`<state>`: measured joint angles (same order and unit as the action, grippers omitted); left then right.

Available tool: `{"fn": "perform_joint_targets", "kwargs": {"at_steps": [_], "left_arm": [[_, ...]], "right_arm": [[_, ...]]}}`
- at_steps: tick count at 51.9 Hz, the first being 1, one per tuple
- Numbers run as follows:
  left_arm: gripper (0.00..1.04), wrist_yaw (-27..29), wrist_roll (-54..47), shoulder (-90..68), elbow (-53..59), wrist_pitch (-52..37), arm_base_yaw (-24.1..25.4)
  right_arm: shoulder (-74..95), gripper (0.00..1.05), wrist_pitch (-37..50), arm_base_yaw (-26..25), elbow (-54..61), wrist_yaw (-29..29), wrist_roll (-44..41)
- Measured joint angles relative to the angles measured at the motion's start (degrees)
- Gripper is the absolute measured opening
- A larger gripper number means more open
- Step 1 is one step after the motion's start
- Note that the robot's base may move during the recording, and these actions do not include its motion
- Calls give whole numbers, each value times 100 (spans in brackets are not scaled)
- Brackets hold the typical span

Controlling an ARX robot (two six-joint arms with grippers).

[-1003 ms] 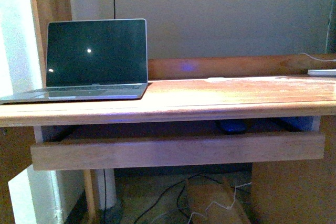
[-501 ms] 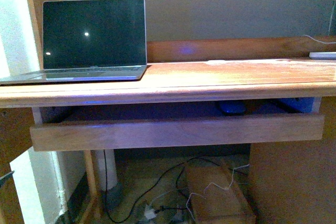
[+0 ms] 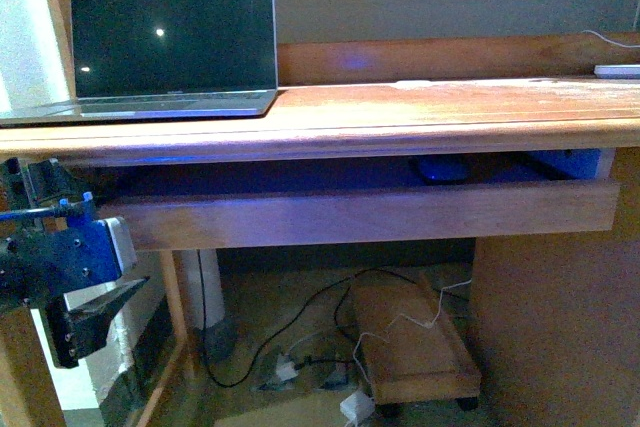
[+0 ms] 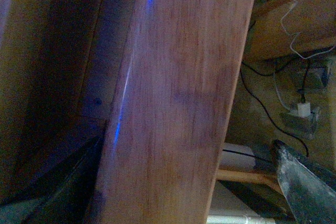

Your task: Place mouse

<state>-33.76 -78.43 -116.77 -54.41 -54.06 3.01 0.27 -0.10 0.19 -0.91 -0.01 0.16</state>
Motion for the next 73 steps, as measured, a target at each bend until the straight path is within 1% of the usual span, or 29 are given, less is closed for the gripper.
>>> {"fn": "perform_joint_targets", "kwargs": {"at_steps": [7,11,14,16,23,25,29,32,38,43,45,49,52,54,58,59,60,62,63,64,67,70,73], "left_arm": [[97,-28,-142,-81,-251,424,-17],[97,66,-151,-48,-310,811,-24],[97,181,-131,103,-332,1353,-39],[97,240,-4,278,-339,1958,-55],[97,238,144,767,-352,3563,-66],[97,162,179,964,-323,4127,-63],[97,-98,210,1248,-199,4765,-35],[97,-404,332,1486,0,5066,4],[97,-1021,669,1888,415,5302,55],[97,-1458,1080,2168,686,5368,46],[97,-1700,1475,2315,813,5364,37],[97,-1969,2201,2551,973,5250,17],[97,-2050,2763,2719,1049,5084,-2],[97,-2085,3320,2839,1099,4911,-22],[97,-2114,4347,3075,1266,4391,-57],[97,-2076,4815,3154,1305,4168,-70],[97,-2061,4913,3193,1320,4044,-76],[97,-1943,5466,3324,1333,3661,-101],[97,-1799,5923,3423,1331,3403,-111],[97,-1733,6033,3477,1331,3261,-118],[97,-1405,7202,3849,1331,2566,-157],[97,-979,8115,4275,1329,2256,-181],[97,-732,8522,4564,1340,2186,-216]], "right_arm": [[0,97,0,0,0,0,0],[0,97,0,0,0,0,0],[0,97,0,0,0,0,0],[0,97,0,0,0,0,0],[0,97,0,0,0,0,0],[0,97,0,0,0,9,0],[0,97,0,-2,0,2,0],[0,97,0,-2,0,2,0],[0,97,0,-2,0,2,0],[0,97,0,0,0,0,0],[0,97,0,-2,0,0,0],[0,97,0,-2,0,0,0],[0,97,0,-2,0,0,0],[0,97,0,-2,0,0,0],[0,97,0,0,0,0,0],[0,97,0,0,0,0,0],[0,97,0,-2,0,0,0],[0,97,0,-2,0,0,0],[0,97,0,-2,0,0,0],[0,97,0,0,0,-2,0],[0,97,0,-2,0,0,0],[0,97,0,-2,0,0,0],[0,97,0,-2,0,0,0]]}}
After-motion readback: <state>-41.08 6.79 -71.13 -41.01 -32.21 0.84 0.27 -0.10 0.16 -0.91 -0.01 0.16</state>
